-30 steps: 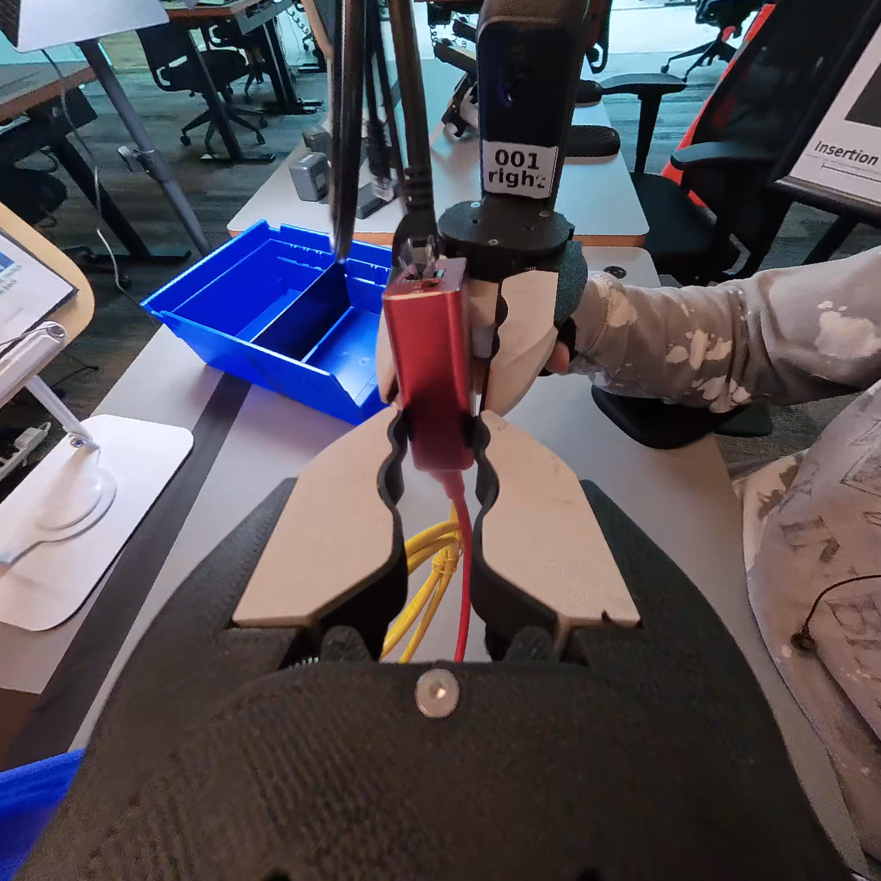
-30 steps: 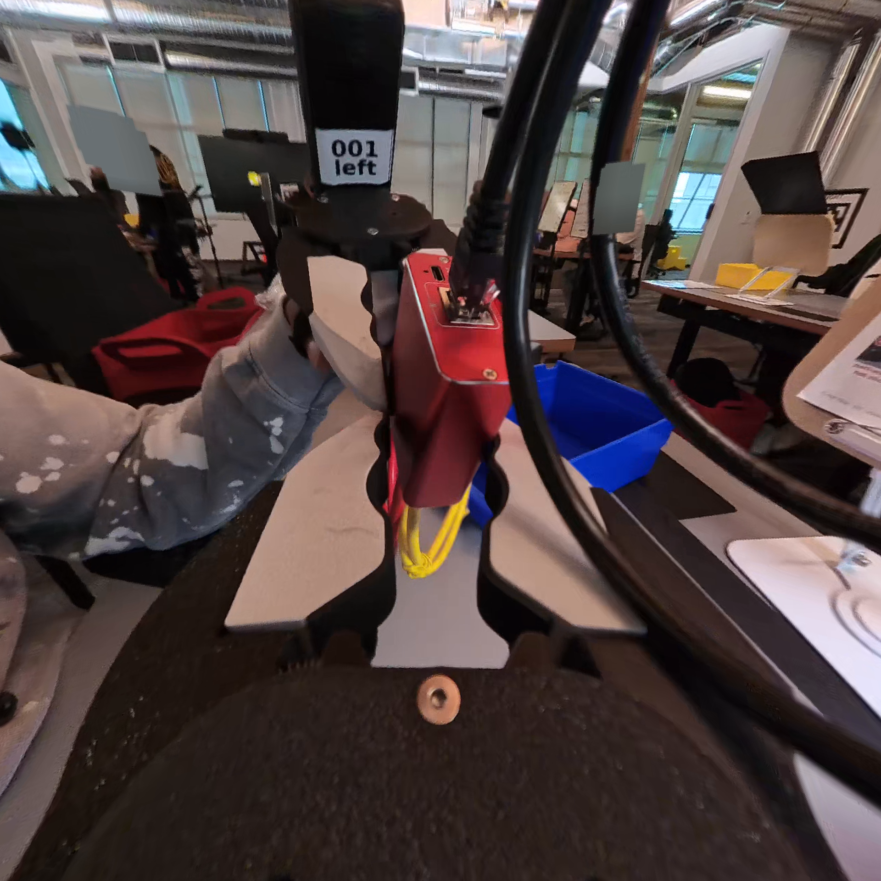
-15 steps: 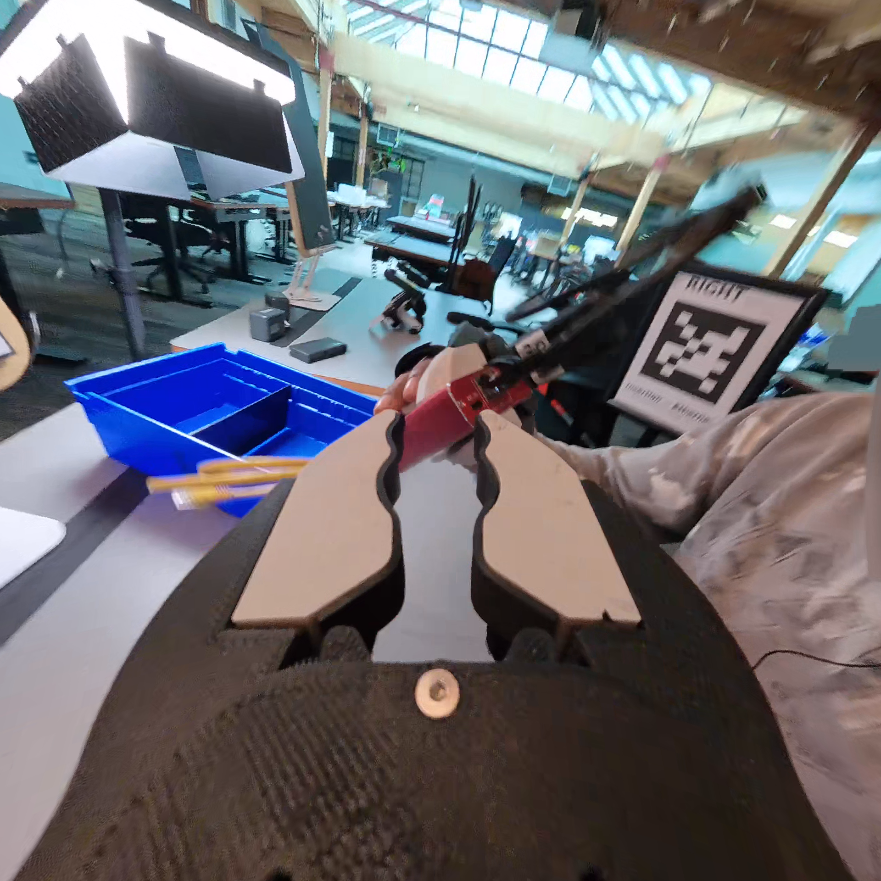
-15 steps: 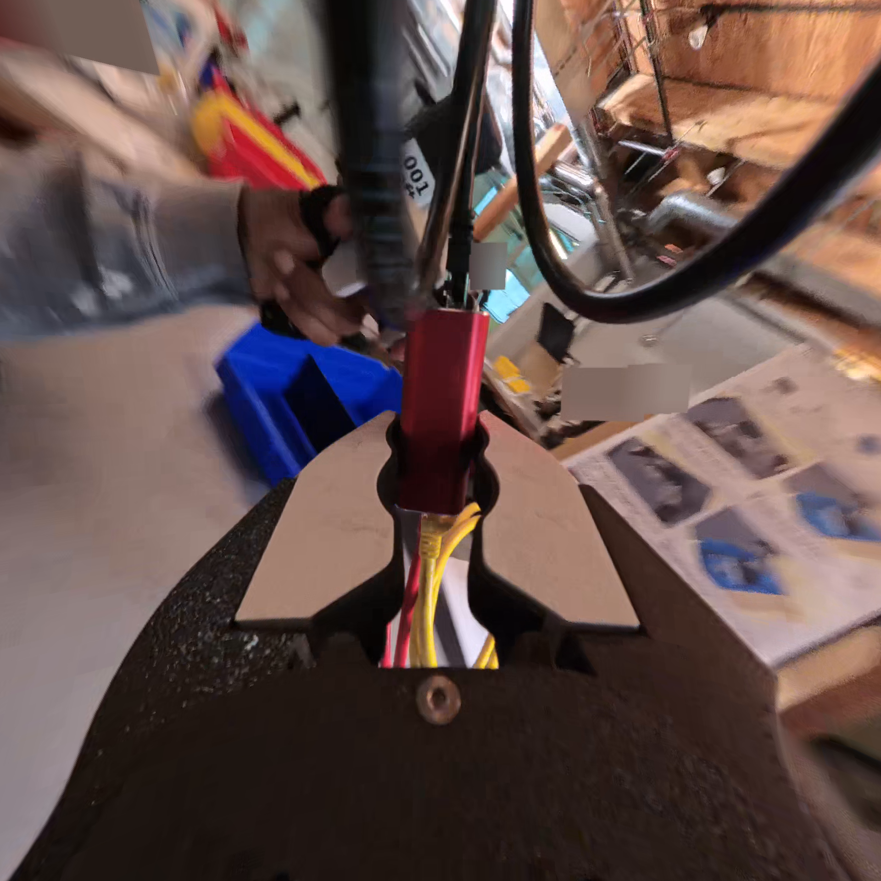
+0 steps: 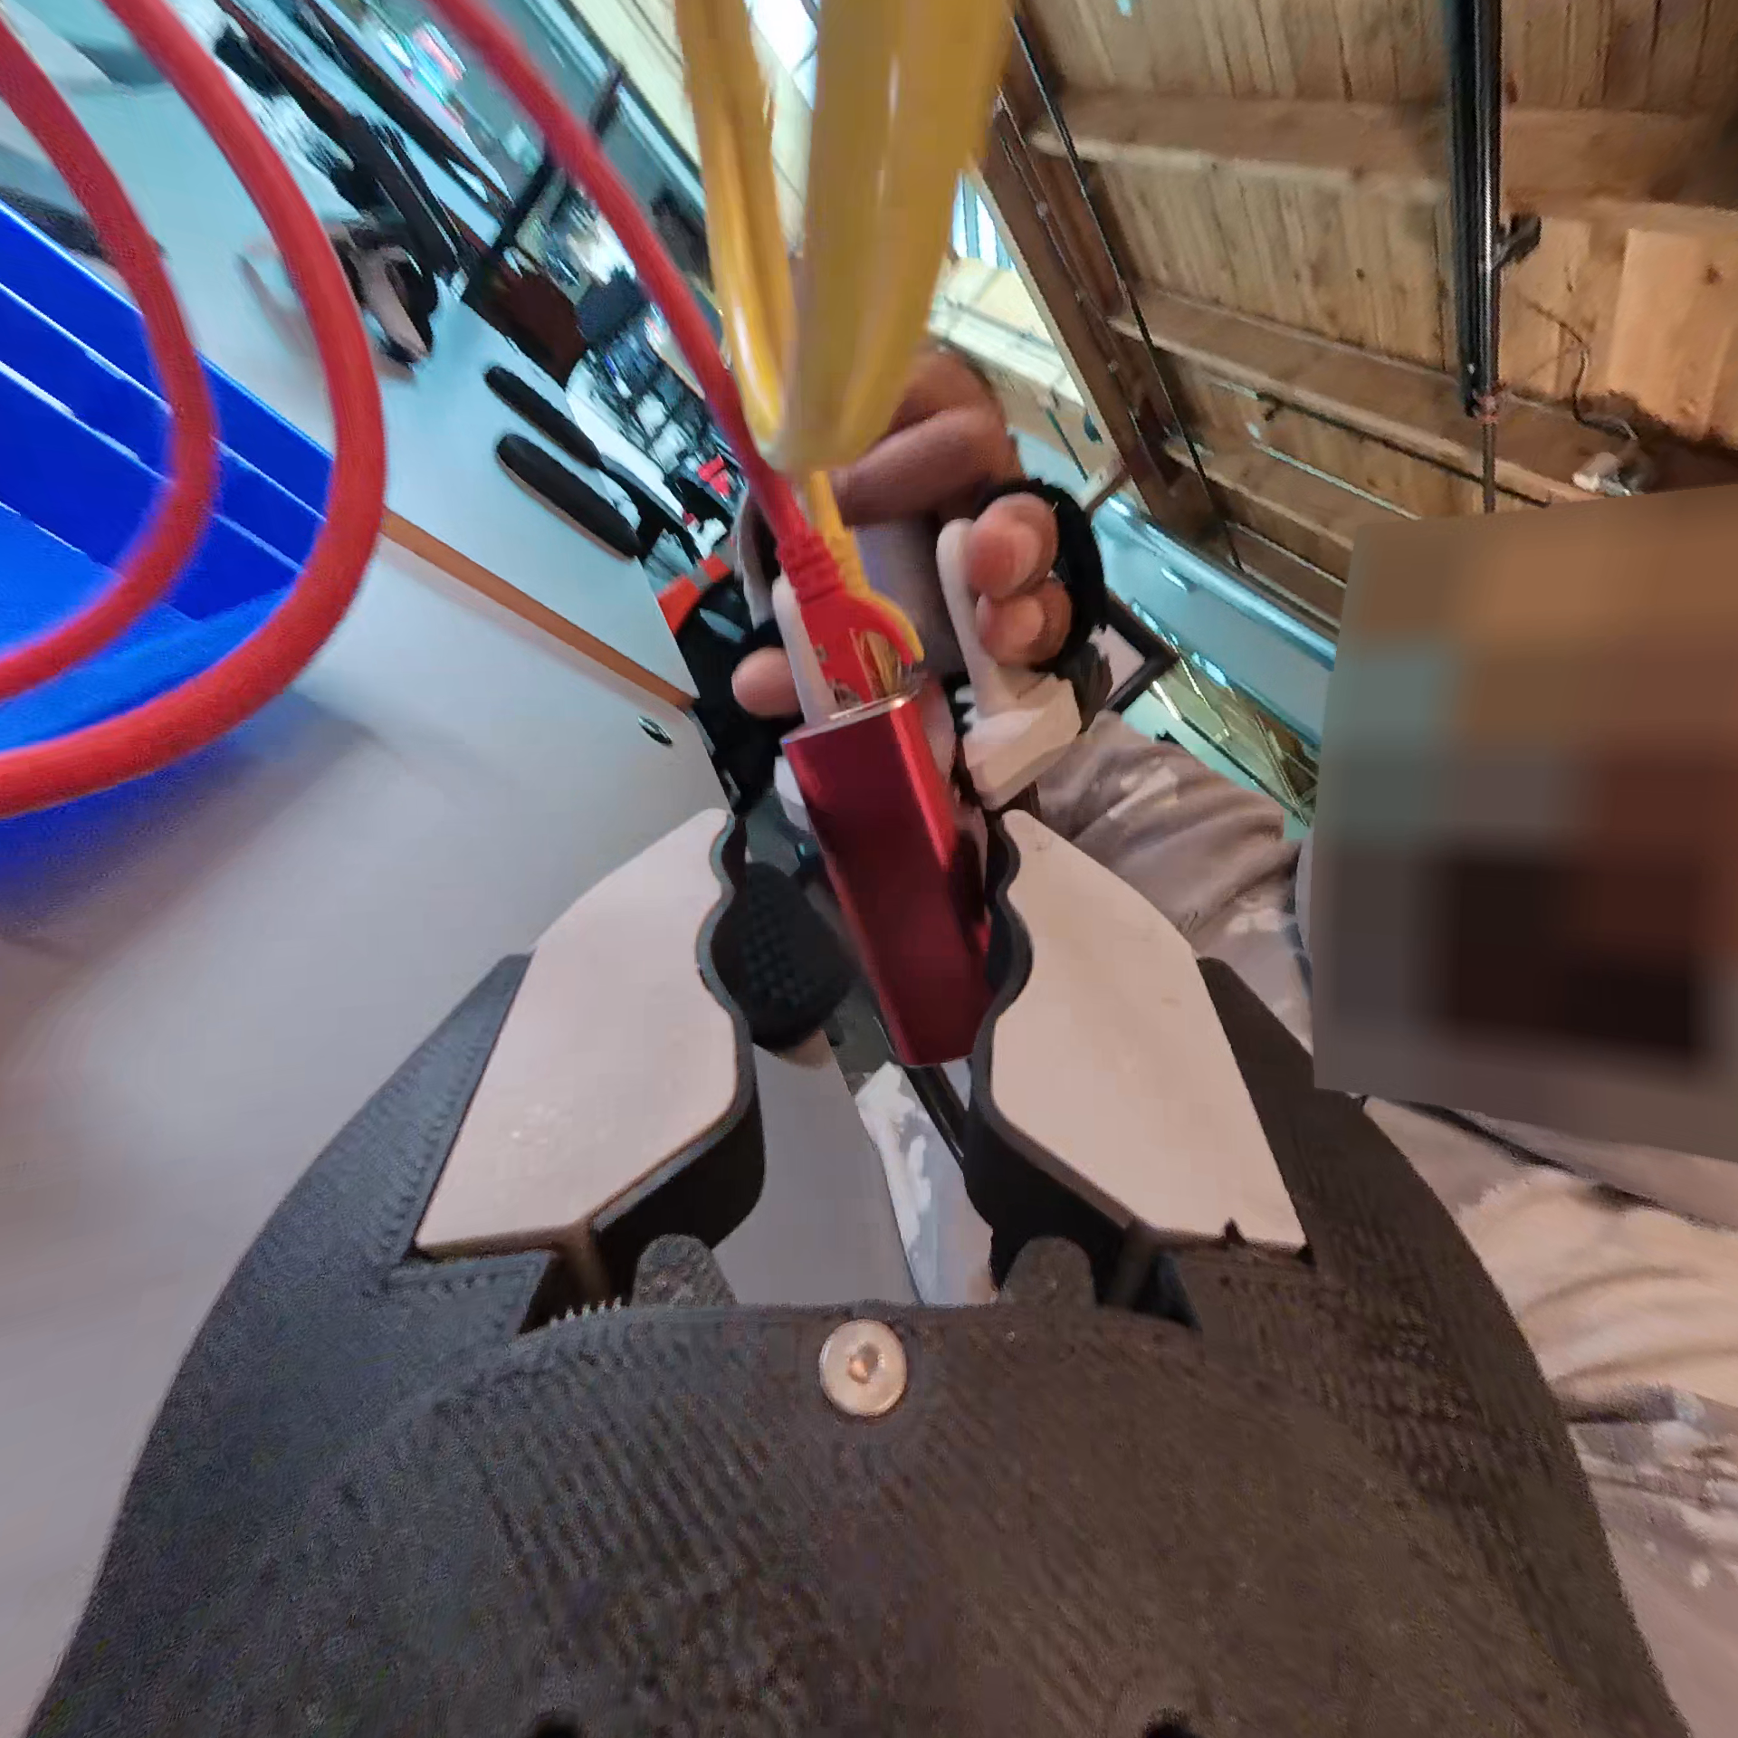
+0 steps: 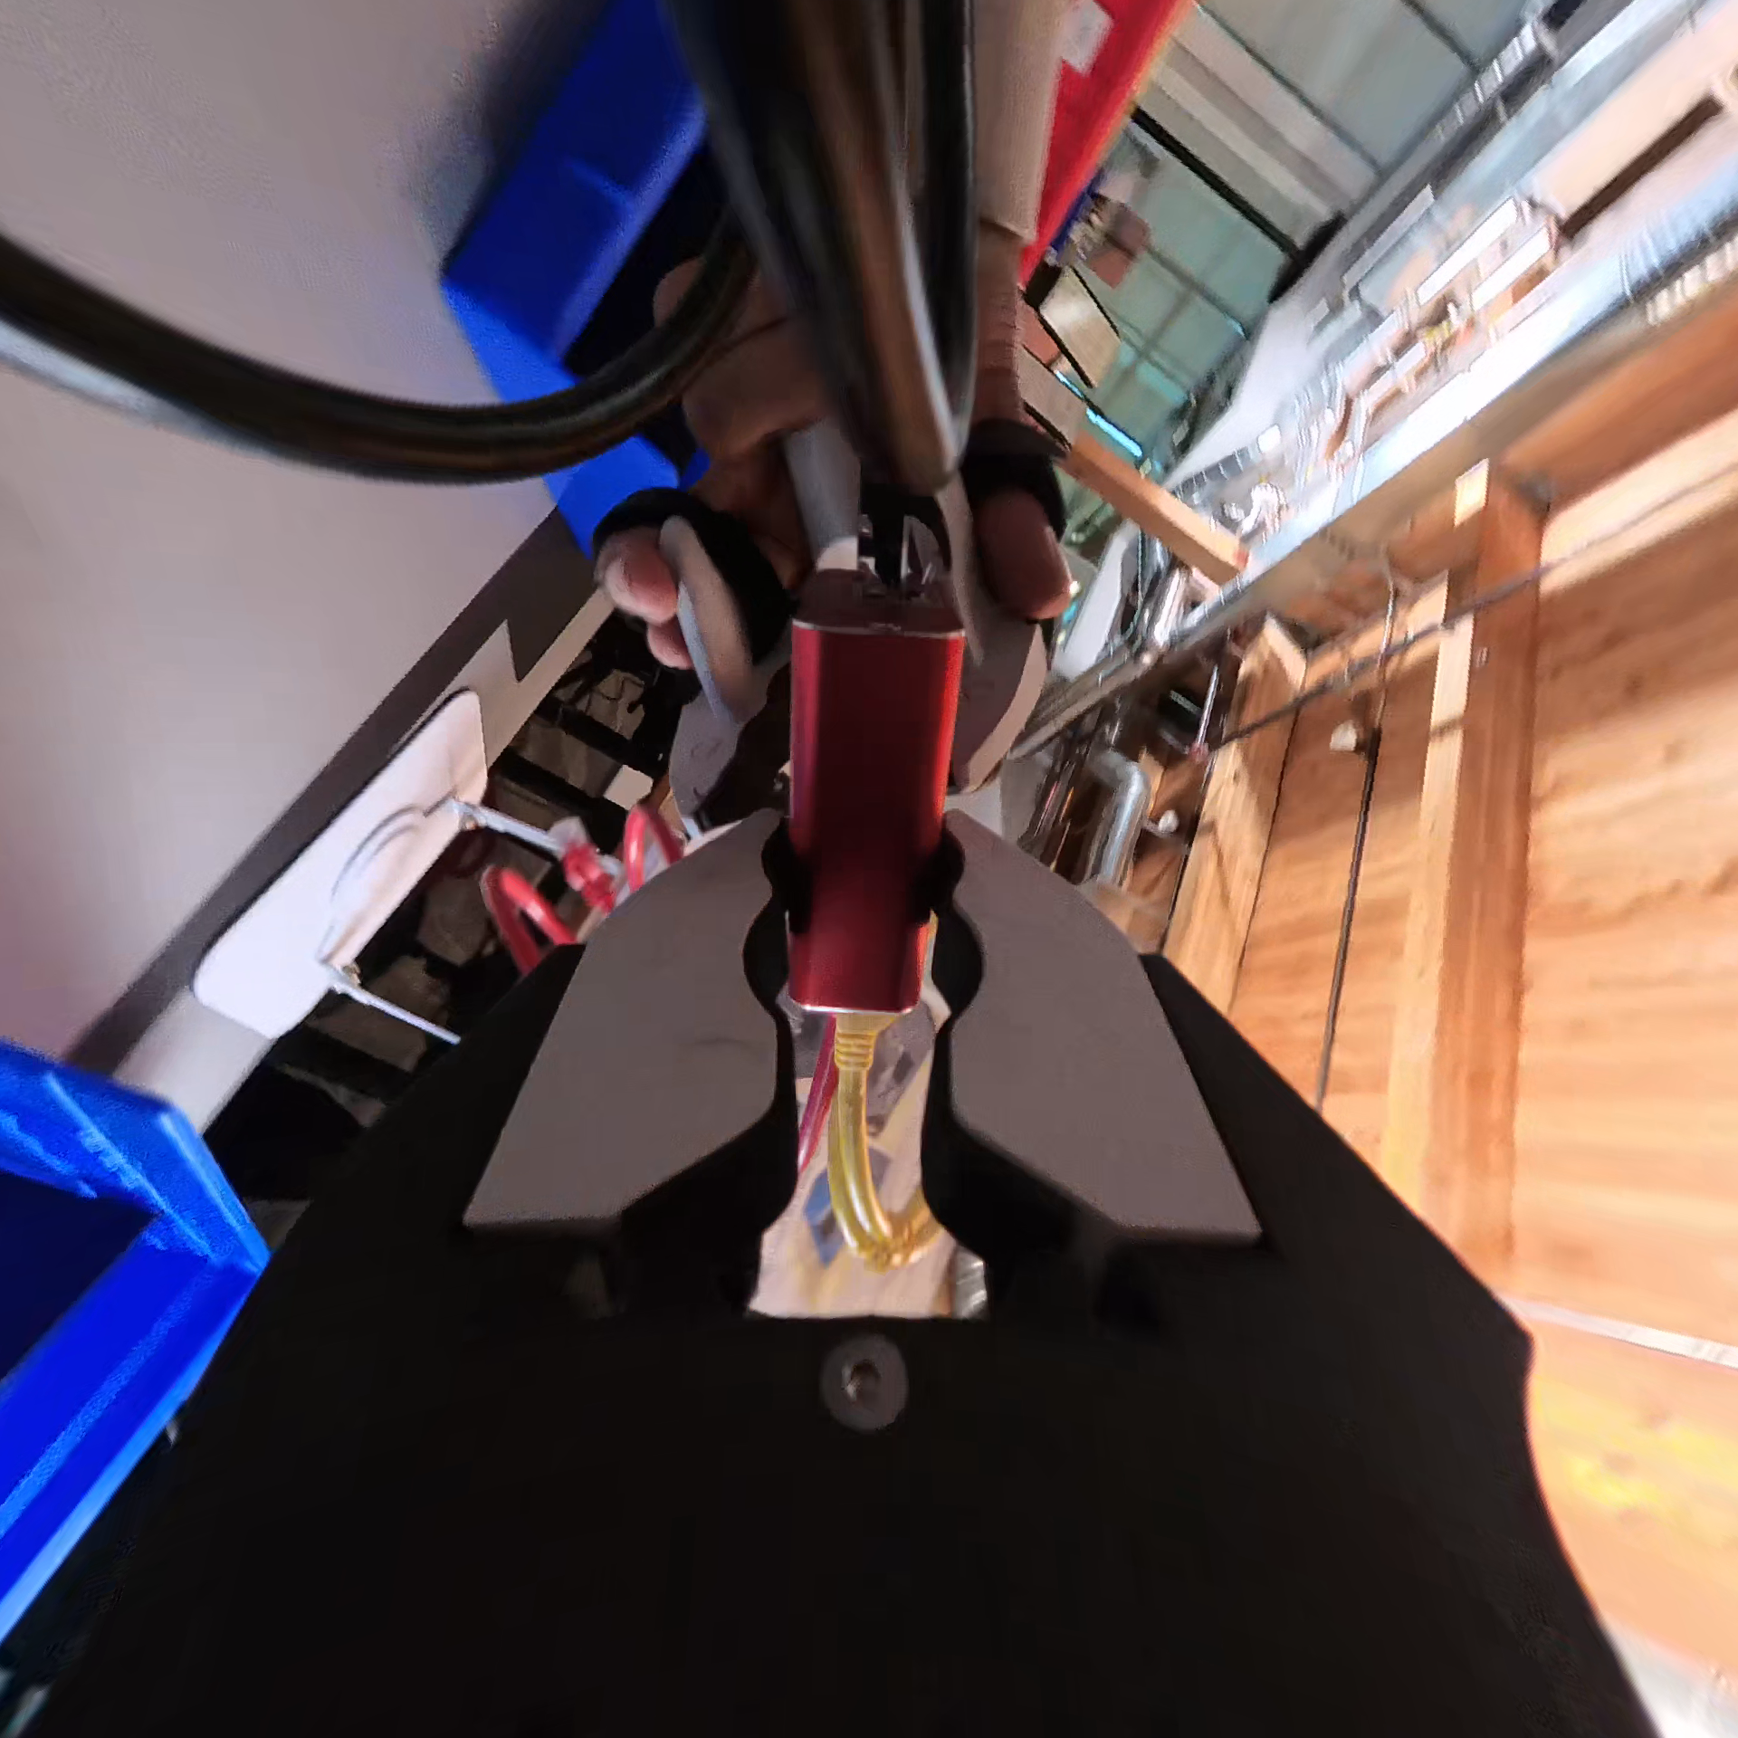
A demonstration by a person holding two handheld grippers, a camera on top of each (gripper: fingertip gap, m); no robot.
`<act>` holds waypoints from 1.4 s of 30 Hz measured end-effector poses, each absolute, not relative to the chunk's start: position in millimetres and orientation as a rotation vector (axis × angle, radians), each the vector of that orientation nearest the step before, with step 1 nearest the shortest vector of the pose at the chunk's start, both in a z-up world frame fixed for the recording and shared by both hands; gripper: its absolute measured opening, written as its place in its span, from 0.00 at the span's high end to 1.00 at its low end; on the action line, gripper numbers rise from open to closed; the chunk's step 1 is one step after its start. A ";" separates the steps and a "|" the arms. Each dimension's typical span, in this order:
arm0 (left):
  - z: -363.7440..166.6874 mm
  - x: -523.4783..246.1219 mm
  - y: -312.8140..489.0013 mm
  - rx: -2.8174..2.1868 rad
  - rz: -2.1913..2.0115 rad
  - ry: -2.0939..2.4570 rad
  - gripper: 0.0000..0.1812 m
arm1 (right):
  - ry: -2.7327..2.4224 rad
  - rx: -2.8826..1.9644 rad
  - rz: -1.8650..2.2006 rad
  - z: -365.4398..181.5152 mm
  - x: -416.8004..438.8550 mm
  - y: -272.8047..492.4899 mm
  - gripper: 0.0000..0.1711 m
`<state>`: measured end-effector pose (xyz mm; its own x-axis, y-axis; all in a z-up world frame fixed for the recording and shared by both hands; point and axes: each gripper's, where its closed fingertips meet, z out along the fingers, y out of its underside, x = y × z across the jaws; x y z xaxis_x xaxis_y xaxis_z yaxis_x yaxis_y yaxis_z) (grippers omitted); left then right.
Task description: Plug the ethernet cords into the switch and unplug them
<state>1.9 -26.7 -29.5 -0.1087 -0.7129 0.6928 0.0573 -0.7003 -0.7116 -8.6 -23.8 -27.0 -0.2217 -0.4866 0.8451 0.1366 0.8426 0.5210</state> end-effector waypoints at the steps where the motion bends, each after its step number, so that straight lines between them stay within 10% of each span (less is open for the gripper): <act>1: -30.3 8.8 -28.9 -1.614 -1.886 0.743 0.75 | -1.725 0.322 -0.620 -28.4 -5.4 -22.9 0.85; 12: 30.0 -2.7 -14.4 -1.214 -1.703 0.576 0.85 | -1.488 -0.434 -0.512 67.2 60.4 53.8 0.83; 19: 63.8 -63.8 7.4 -0.994 -1.326 0.270 0.85 | -1.136 -1.096 0.787 126.6 60.3 -15.4 0.85; 29: 77.4 -120.8 7.9 -0.906 -1.198 0.005 0.85 | -1.009 -1.345 1.425 8.3 -93.8 -69.2 0.76; 42: 83.3 -67.0 -10.7 -0.979 -1.256 0.306 0.85 | -0.557 -1.018 1.757 65.2 -56.9 1.4 0.72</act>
<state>-67.0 -10.7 83.3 0.3317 -0.8934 0.3029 0.6537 -0.0138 -0.7566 -56.9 1.4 65.2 -0.1564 0.9110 -0.3815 -0.5246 -0.4039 -0.7494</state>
